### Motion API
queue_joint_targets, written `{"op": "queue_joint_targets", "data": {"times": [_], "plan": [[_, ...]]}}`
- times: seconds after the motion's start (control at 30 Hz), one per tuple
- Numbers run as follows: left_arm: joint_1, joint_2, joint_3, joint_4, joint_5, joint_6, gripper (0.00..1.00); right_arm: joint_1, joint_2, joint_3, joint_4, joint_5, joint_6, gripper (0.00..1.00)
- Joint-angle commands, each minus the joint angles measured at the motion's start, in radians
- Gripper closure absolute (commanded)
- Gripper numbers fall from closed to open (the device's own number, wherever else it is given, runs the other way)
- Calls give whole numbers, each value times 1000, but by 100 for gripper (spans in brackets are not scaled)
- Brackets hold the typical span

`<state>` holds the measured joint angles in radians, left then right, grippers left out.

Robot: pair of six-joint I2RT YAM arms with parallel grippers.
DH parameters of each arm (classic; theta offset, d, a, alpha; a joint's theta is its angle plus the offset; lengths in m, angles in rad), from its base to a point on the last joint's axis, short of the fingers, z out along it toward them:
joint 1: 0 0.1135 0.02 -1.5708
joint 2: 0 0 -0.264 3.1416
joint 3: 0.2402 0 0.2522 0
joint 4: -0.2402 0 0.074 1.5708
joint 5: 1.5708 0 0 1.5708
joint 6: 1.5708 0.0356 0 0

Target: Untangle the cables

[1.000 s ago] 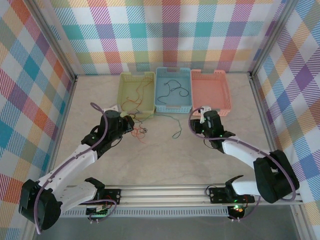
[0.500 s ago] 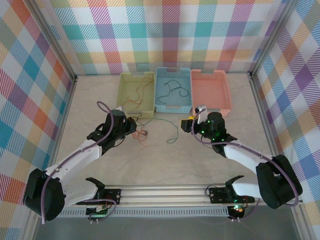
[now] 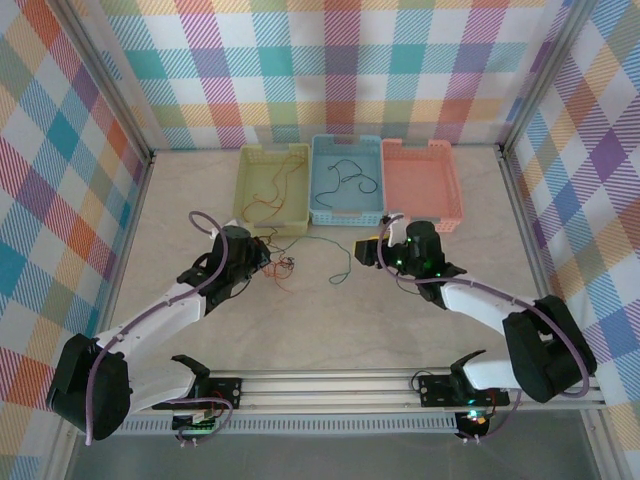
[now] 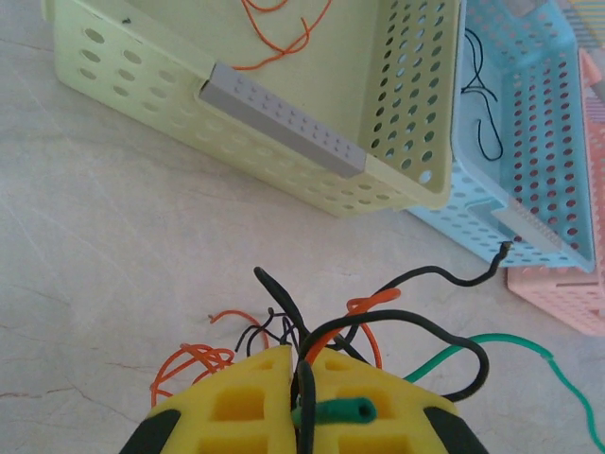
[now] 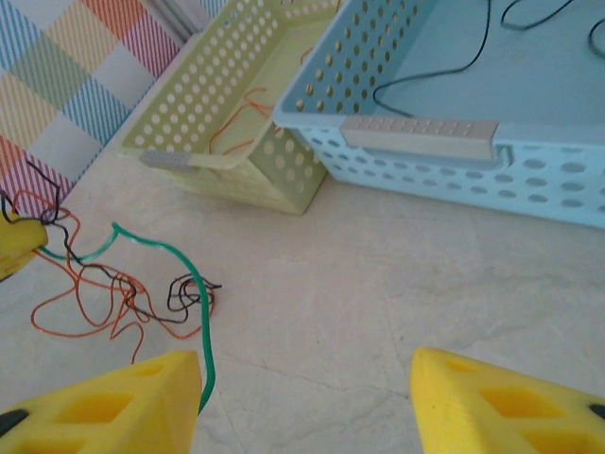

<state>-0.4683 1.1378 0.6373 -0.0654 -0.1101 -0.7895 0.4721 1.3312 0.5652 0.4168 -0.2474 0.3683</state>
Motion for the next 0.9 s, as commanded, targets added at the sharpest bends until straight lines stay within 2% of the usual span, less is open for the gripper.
{"op": "queue_joint_targets", "data": {"times": [0.0,0.4,0.6,0.73,0.87], "plan": [[10,2,-22,44,-50,-79,100,14,22,51,-25,-38,17,39],[11,8,-25,73,-51,-111,100,37,33,71,-39,-58,43,39],[10,1,-21,62,-63,-116,100,48,-49,32,-13,-3,3,39],[11,2,-20,64,-67,-112,100,49,-126,77,-139,-10,-8,39],[10,3,-15,61,-76,-98,100,51,-146,178,-365,-11,64,40]]}}
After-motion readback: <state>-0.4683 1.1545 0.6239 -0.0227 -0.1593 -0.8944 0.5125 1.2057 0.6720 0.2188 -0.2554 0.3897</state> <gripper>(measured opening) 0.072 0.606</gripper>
